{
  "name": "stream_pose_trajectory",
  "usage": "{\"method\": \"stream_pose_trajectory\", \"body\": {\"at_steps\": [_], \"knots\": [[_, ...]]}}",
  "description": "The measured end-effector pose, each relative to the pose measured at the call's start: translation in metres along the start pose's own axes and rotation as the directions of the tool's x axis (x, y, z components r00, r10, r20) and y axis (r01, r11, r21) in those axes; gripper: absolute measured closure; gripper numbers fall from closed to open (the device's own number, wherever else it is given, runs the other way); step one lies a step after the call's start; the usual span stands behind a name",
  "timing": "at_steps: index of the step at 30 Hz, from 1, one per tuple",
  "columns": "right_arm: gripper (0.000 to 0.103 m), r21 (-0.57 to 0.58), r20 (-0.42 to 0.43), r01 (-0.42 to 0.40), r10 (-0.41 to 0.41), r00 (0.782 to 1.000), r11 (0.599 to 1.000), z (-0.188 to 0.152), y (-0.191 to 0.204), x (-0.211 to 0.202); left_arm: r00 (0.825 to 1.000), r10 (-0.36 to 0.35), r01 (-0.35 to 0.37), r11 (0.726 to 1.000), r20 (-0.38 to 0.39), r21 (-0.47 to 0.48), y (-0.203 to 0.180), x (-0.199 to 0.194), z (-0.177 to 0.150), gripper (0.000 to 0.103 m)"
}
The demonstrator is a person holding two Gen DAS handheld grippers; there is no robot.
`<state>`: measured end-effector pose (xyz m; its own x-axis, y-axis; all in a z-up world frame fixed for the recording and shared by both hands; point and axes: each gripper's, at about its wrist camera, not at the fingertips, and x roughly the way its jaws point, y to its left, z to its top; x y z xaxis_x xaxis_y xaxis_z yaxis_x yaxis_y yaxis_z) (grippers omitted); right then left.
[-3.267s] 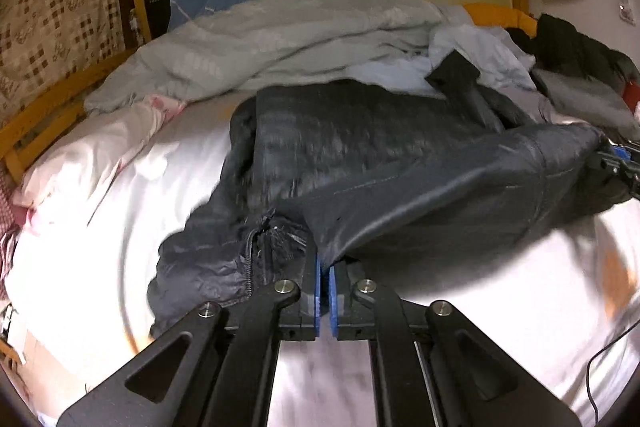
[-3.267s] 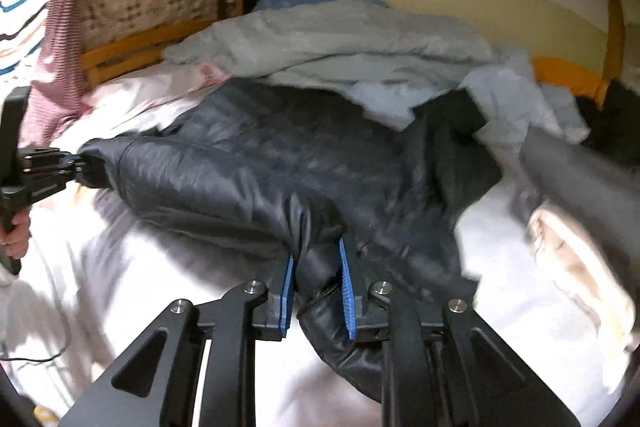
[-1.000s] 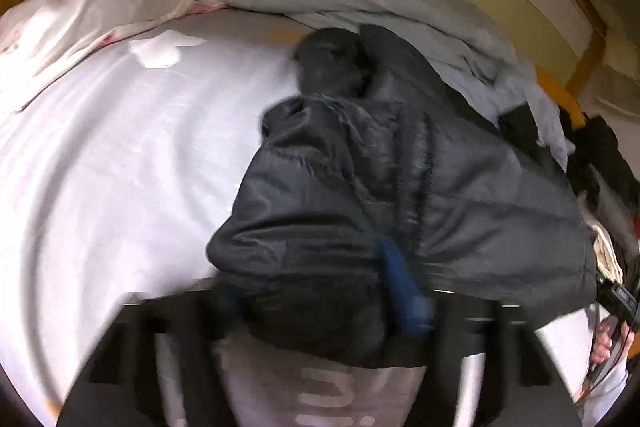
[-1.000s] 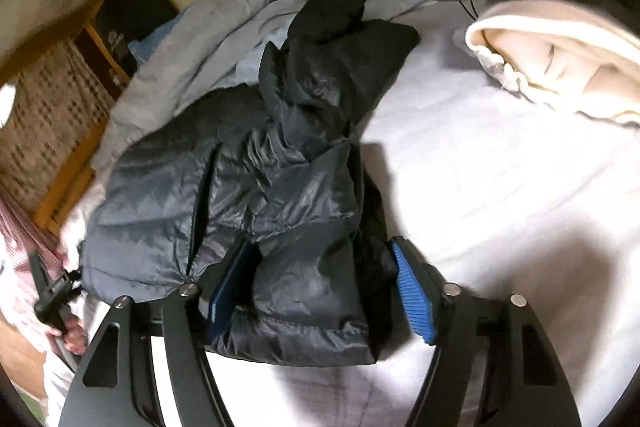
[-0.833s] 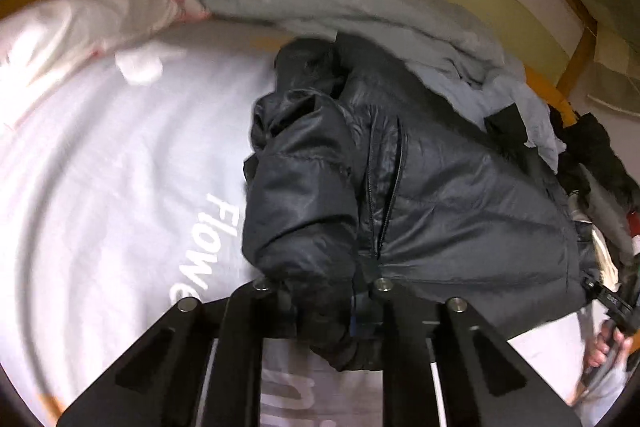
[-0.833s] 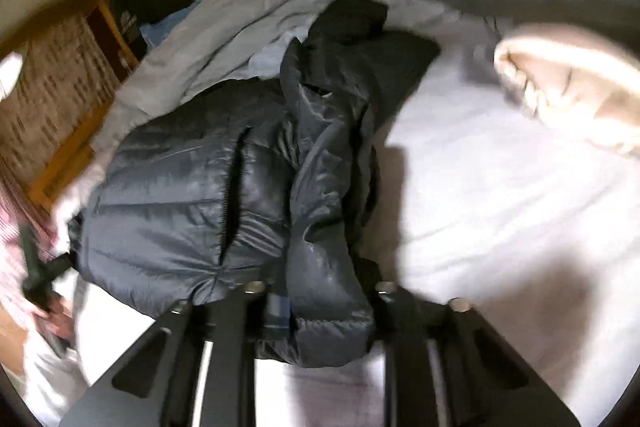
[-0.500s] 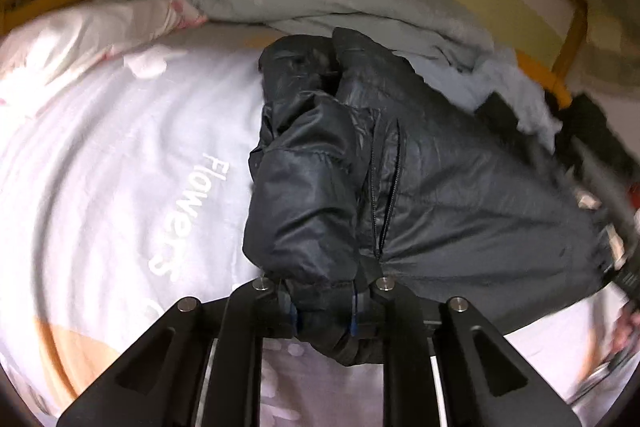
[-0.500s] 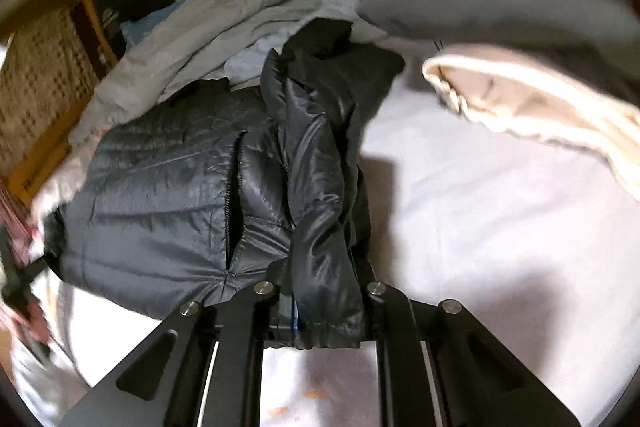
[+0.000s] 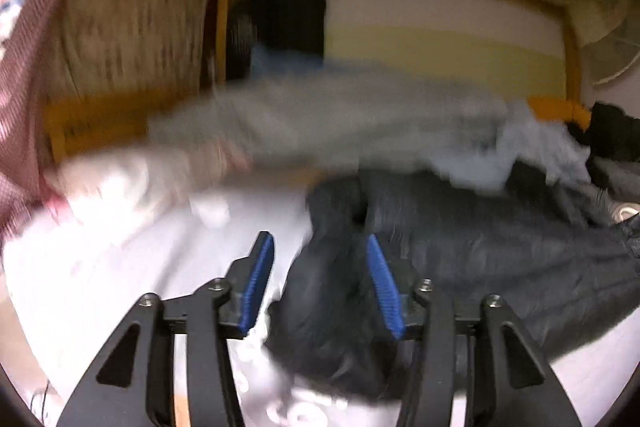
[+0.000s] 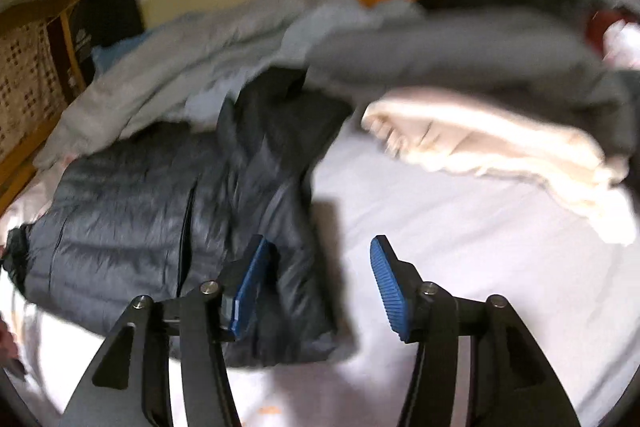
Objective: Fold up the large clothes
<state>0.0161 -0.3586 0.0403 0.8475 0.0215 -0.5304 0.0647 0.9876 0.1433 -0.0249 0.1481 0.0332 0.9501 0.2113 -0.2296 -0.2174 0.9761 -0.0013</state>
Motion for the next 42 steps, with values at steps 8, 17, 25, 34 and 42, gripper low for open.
{"method": "stream_pose_trajectory", "body": {"at_steps": [8,17,25,34,42], "knots": [[0.034,-0.164,0.08,-0.131,0.146,0.986,0.978,0.016,0.061,-0.004,0.974,-0.206,0.206,0.978,-0.092,-0.007,-0.041,0.025,0.022,0.053],[0.033,-0.203,-0.23,-0.232,0.184,0.956,0.951,0.007,0.103,0.084,0.923,-0.089,0.114,0.992,-0.373,0.046,-0.087,0.119,0.011,0.069],[0.028,-0.147,-0.267,-0.257,0.212,0.94,0.955,-0.004,0.102,0.117,0.88,-0.115,0.141,0.99,-0.462,0.023,-0.074,0.142,-0.028,0.072],[0.027,-0.186,-0.267,-0.212,0.159,0.95,0.959,-0.008,0.11,0.116,0.861,-0.067,0.13,0.987,-0.504,0.09,-0.087,0.148,-0.033,0.073],[0.026,-0.196,-0.263,-0.202,0.147,0.953,0.96,-0.008,0.111,0.115,0.862,-0.082,0.136,0.988,-0.5,0.072,-0.087,0.147,-0.032,0.072]]}}
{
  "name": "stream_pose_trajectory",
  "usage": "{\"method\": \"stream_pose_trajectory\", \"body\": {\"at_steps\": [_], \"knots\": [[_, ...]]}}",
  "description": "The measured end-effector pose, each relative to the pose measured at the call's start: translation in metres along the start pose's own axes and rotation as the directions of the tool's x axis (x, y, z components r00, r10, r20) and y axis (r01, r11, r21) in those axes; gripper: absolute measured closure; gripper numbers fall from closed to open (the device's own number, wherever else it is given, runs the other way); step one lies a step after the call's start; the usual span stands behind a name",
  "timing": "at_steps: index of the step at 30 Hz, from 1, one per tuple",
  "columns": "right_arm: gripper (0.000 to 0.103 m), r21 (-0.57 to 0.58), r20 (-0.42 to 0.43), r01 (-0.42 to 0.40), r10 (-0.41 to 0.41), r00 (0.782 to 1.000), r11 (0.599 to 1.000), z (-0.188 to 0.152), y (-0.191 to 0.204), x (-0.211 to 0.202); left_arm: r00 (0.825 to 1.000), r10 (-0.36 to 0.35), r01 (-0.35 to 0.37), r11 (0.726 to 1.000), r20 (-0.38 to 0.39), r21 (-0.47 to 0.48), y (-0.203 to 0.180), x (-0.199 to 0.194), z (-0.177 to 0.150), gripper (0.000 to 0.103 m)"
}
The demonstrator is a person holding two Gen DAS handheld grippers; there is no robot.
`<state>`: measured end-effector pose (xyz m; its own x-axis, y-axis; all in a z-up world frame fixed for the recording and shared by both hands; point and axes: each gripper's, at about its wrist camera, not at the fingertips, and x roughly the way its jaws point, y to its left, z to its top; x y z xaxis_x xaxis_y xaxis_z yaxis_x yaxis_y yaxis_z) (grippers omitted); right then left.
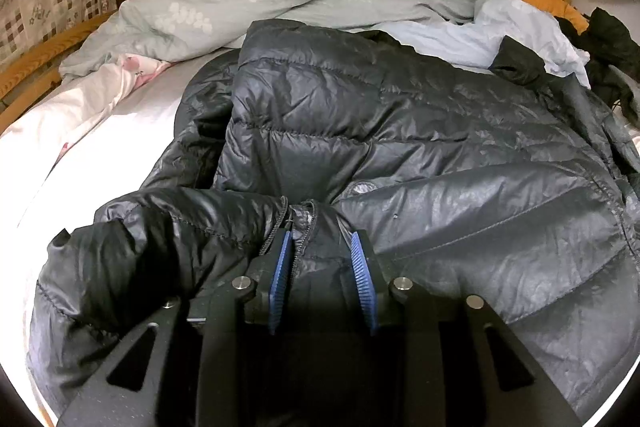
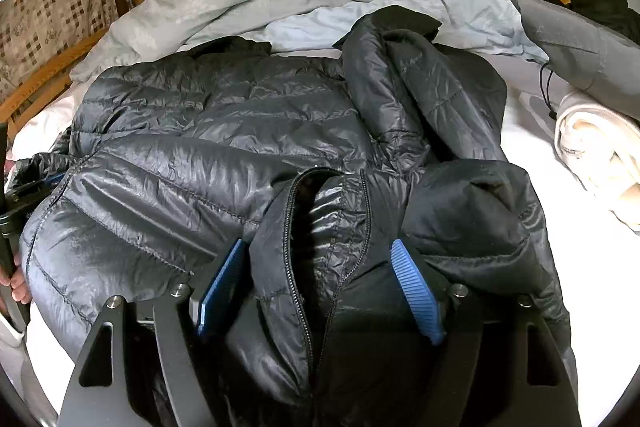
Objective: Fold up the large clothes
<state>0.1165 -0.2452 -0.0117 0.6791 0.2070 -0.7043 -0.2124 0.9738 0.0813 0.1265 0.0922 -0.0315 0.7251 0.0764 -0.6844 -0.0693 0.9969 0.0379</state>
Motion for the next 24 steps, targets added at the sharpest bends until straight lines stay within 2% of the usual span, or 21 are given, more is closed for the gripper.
{"method": "stream_pose_trajectory", "body": {"at_steps": [3,4,5,6,7,8,9,10,11,12,13,15,17,19,21,24], "knots": [[0.026,-0.002,0.001,0.002,-0.002,1.0,1.0,0.0,0.0,0.0,0.999,-0.014,0.015,1.0,0.029,-0.017,0.004,-0.006,-0.001,0.068],[0.026,-0.001,0.004,0.001,-0.001,1.0,1.0,-0.001,0.0,-0.001,0.998,0.024,-0.022,0.999,0.066,-0.039,0.007,-0.016,-0.001,0.066],[0.026,0.002,0.017,0.002,-0.002,1.0,1.0,-0.001,-0.001,-0.003,0.984,0.093,-0.082,0.994,0.152,-0.075,0.008,-0.038,-0.003,0.061],[0.028,0.006,0.046,0.009,-0.009,0.999,1.0,-0.003,0.0,-0.01,0.965,0.108,-0.088,0.992,0.241,-0.092,0.009,-0.059,-0.006,0.054],[0.037,0.008,0.093,0.015,-0.016,0.995,1.0,-0.004,0.0,-0.02,0.939,0.067,-0.041,0.996,0.338,-0.085,0.008,-0.083,-0.007,0.042],[0.044,0.01,0.127,0.019,-0.02,0.992,1.0,-0.005,0.001,-0.028,0.916,0.006,0.019,0.998,0.4,-0.057,0.004,-0.104,-0.006,0.042],[0.055,0.016,0.174,0.017,-0.02,0.985,1.0,-0.006,0.002,-0.04,0.903,-0.057,0.074,0.997,0.426,-0.024,-0.001,-0.12,-0.003,0.043],[0.061,0.018,0.202,0.006,-0.01,0.979,1.0,-0.005,0.003,-0.05,0.893,-0.118,0.13,0.991,0.435,0.0,-0.006,-0.131,-0.002,0.051],[0.066,0.018,0.218,-0.014,0.009,0.976,1.0,-0.004,0.004,-0.058,0.884,-0.174,0.187,0.982,0.434,0.014,-0.011,-0.138,-0.002,0.062],[0.076,0.016,0.227,-0.037,0.032,0.973,0.999,-0.001,0.008,-0.067,0.876,-0.238,0.251,0.968,0.419,0.023,-0.016,-0.14,-0.003,0.065],[0.081,0.018,0.238,-0.054,0.048,0.97,0.998,0.002,0.011,-0.074,0.871,-0.302,0.317,0.948,0.388,0.028,-0.023,-0.138,-0.005,0.068],[0.083,0.033,0.264,-0.09,0.078,0.961,0.995,0.006,0.02,-0.091,0.87,-0.396,0.409,0.912,0.294,0.02,-0.039,-0.125,-0.01,0.073],[0.088,0.054,0.298,-0.069,0.05,0.953,0.996,0.007,0.03,-0.105,0.877,-0.423,0.435,0.9,0.228,-0.005,-0.057,-0.11,-0.019,0.074],[0.088,0.036,0.291,-0.096,0.081,0.953,0.995,0.008,0.042,-0.112,0.883,-0.44,0.445,0.896,0.165,0.011,-0.073,-0.097,-0.027,0.08],[0.089,0.016,0.235,-0.143,0.135,0.963,0.99,0.011,0.054,-0.109,0.895,-0.429,0.431,0.902,0.121,0.012,-0.08,-0.081,-0.036,0.082],[0.095,0.017,0.122,-0.201,0.198,0.973,0.979,0.016,0.069,-0.094,0.888,-0.444,0.444,0.896,0.117,0.033,-0.077,-0.067,-0.044,0.082]]}}
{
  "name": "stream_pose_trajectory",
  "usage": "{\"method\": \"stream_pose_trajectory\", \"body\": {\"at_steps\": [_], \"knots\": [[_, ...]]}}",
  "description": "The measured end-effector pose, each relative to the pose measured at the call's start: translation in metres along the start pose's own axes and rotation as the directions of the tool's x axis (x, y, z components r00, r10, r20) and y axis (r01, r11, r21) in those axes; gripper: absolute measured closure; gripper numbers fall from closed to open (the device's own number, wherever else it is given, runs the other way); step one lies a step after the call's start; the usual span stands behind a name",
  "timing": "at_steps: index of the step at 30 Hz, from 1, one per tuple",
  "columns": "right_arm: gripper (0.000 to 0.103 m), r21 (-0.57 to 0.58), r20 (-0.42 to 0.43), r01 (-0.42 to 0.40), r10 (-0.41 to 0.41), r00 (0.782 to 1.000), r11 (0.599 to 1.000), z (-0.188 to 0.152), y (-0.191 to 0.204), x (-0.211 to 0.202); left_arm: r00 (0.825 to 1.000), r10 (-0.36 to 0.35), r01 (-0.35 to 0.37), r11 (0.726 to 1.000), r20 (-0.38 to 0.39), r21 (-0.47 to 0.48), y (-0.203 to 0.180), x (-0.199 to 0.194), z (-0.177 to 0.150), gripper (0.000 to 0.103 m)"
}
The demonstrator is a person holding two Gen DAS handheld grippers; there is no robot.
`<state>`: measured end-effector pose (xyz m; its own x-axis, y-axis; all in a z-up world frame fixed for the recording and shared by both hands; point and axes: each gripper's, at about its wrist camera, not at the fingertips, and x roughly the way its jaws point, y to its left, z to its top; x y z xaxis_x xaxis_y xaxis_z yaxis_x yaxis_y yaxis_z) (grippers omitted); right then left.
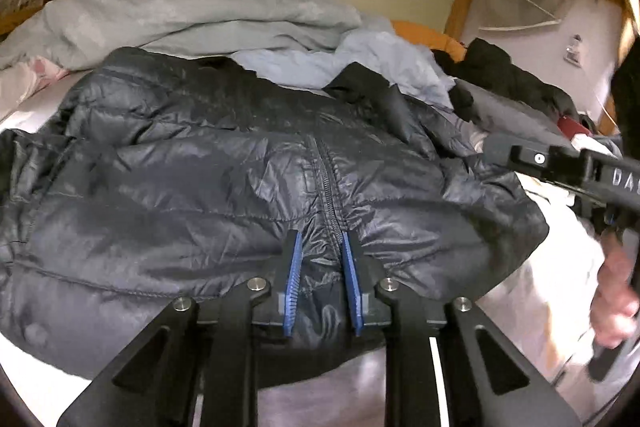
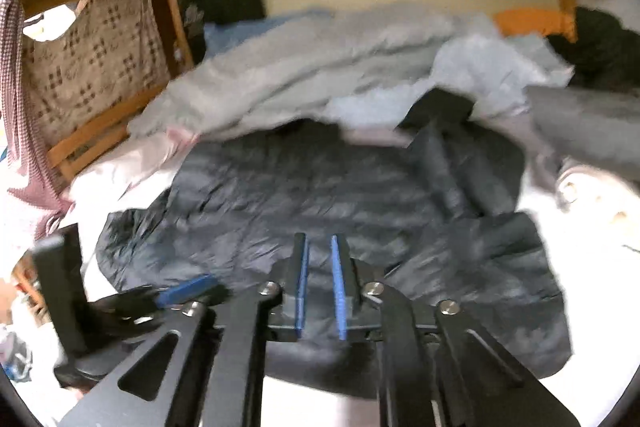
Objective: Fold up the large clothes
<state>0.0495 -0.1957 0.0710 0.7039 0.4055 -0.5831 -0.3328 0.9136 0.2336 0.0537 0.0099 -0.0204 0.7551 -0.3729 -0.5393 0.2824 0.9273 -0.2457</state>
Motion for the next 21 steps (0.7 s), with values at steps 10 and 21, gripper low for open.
{"method": "stream_pose_trajectory", "body": {"at_steps": [10,21], "knots": [[0.095,0.064,-0.283,-0.14,0.152,0.947,0.988,0.008,0.029,0.11,0.998,-0.01,0.009,1.0,-0.06,-0.016,0.006,0.011,-0.012,0.083],[0.095,0.151,-0.326,-0.071,0.117,0.938,0.986,0.018,0.003,0.181,0.997,-0.041,0.037,0.997,-0.065,-0.065,0.013,0.013,-0.011,0.083]]}}
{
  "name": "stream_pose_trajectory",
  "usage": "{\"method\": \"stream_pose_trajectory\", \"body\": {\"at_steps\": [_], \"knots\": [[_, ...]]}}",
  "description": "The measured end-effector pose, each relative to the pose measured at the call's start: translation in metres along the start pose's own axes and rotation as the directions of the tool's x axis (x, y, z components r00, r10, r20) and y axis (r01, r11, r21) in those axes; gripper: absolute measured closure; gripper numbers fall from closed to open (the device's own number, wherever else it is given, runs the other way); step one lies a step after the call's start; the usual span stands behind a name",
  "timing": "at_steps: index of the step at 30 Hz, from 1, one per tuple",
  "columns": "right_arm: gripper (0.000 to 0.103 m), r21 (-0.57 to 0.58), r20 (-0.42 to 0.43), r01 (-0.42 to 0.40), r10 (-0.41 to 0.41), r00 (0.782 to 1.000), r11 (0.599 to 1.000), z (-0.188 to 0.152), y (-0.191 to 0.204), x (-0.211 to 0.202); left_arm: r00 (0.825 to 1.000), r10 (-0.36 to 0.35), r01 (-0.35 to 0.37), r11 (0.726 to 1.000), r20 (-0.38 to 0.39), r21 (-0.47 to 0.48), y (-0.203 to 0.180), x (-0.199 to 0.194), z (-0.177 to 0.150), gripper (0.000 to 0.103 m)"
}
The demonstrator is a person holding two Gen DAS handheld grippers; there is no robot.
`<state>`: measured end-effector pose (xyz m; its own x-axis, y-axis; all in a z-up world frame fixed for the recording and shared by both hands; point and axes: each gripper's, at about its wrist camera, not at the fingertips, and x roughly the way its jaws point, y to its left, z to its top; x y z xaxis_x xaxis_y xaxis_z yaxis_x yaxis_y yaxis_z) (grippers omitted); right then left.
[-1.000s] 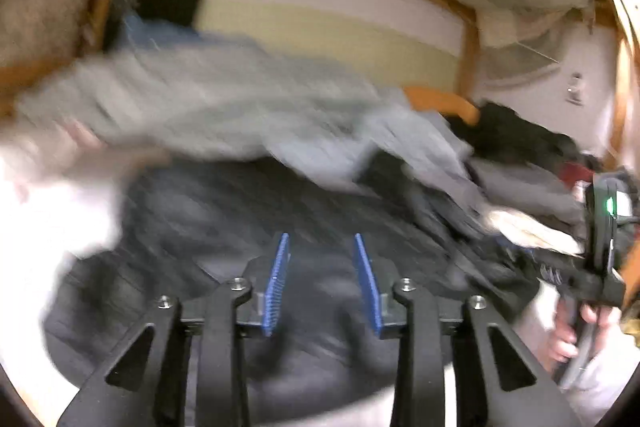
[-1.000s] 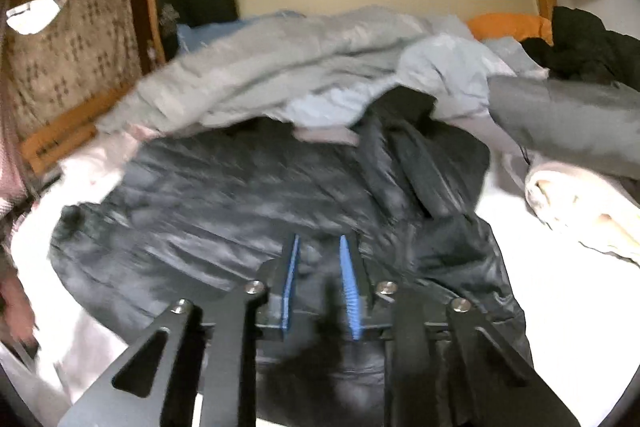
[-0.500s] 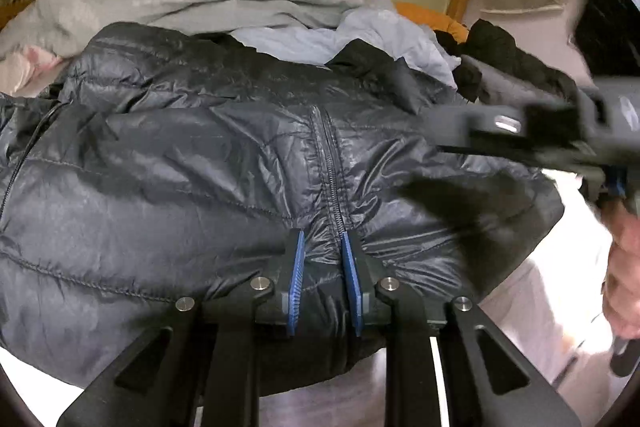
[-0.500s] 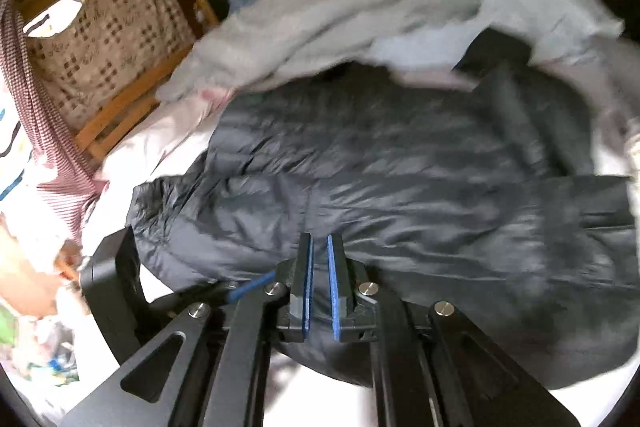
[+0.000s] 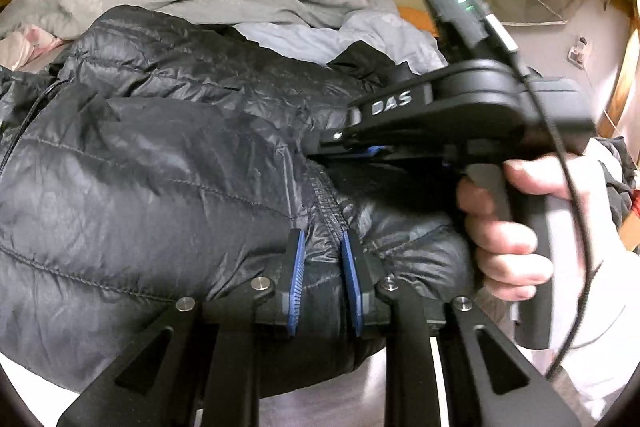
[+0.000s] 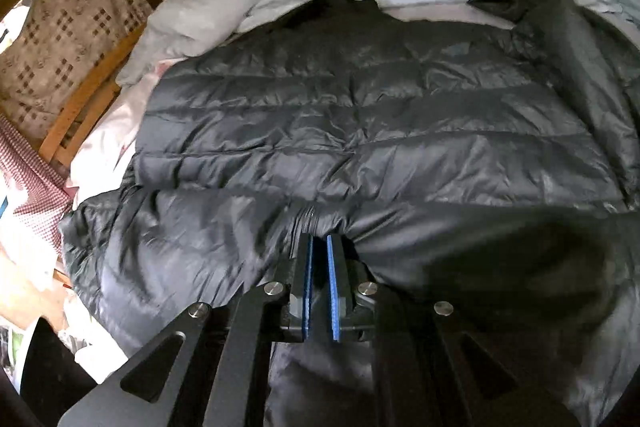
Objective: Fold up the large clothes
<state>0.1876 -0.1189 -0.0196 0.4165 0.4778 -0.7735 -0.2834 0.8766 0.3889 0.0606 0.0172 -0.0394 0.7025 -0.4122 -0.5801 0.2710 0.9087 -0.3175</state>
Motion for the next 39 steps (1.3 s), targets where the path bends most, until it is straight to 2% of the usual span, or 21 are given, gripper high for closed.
{"method": "stream_pose_trajectory", "body": {"at_steps": [5,10,12,15,21,26,29,30,31,32,34,35,37,39], "knots": [[0.096,-0.01,-0.004,0.015,-0.015,1.0,1.0,-0.005,-0.003,0.0,1.0,-0.012,0.012,1.0,0.004,-0.006,0.002,-0.002,-0.002,0.083],[0.095,-0.074,0.104,0.089,-0.081,0.991,0.993,-0.03,0.003,-0.048,1.0,-0.008,0.008,1.0,0.01,0.0,0.002,-0.003,-0.002,0.083],[0.095,-0.091,0.18,0.147,-0.129,0.975,0.985,-0.042,0.002,-0.075,1.0,-0.016,0.016,1.0,0.021,0.001,0.002,-0.004,-0.002,0.083],[0.095,-0.1,0.285,0.249,-0.212,0.935,0.963,-0.055,-0.006,-0.12,0.999,-0.022,0.022,1.0,0.042,0.01,0.001,-0.007,-0.003,0.082],[0.094,-0.016,0.365,0.317,-0.29,0.885,0.948,-0.059,-0.042,-0.194,0.999,0.012,-0.014,0.999,0.036,0.035,-0.005,-0.005,-0.002,0.082],[0.094,0.045,0.42,0.367,-0.351,0.837,0.929,-0.041,-0.072,-0.239,0.997,0.057,-0.06,0.996,0.044,0.068,-0.011,-0.004,-0.004,0.08],[0.094,0.021,0.421,0.389,-0.362,0.832,0.921,-0.017,-0.076,-0.245,0.997,0.06,-0.063,0.996,0.045,0.065,-0.01,-0.003,-0.003,0.08],[0.092,0.004,0.407,0.394,-0.362,0.839,0.919,-0.005,-0.078,-0.243,0.997,0.06,-0.063,0.996,0.045,0.064,-0.01,-0.003,-0.003,0.08],[0.085,-0.005,0.397,0.399,-0.365,0.842,0.917,0.005,-0.079,-0.239,0.997,0.062,-0.065,0.996,0.044,0.063,-0.01,-0.002,-0.002,0.079],[0.081,-0.003,0.394,0.413,-0.379,0.838,0.911,0.015,-0.081,-0.235,0.997,0.065,-0.068,0.996,0.044,0.064,-0.01,-0.002,-0.002,0.079],[0.052,0.014,0.385,0.45,-0.421,0.821,0.893,0.037,-0.084,-0.219,0.997,0.07,-0.073,0.995,0.046,0.067,-0.011,-0.002,-0.002,0.079],[0.045,0.017,0.369,0.461,-0.434,0.822,0.887,0.048,-0.089,-0.209,0.996,0.07,-0.073,0.995,0.046,0.067,-0.011,-0.002,-0.003,0.079],[0.042,0.016,0.323,0.484,-0.463,0.826,0.875,0.066,-0.097,-0.184,0.997,0.069,-0.072,0.995,0.045,0.066,-0.011,-0.002,-0.002,0.078],[0.043,0.019,0.22,0.496,-0.487,0.845,0.868,0.088,-0.115,-0.149,0.997,0.062,-0.065,0.996,0.044,0.064,-0.01,-0.002,-0.002,0.077]]}}
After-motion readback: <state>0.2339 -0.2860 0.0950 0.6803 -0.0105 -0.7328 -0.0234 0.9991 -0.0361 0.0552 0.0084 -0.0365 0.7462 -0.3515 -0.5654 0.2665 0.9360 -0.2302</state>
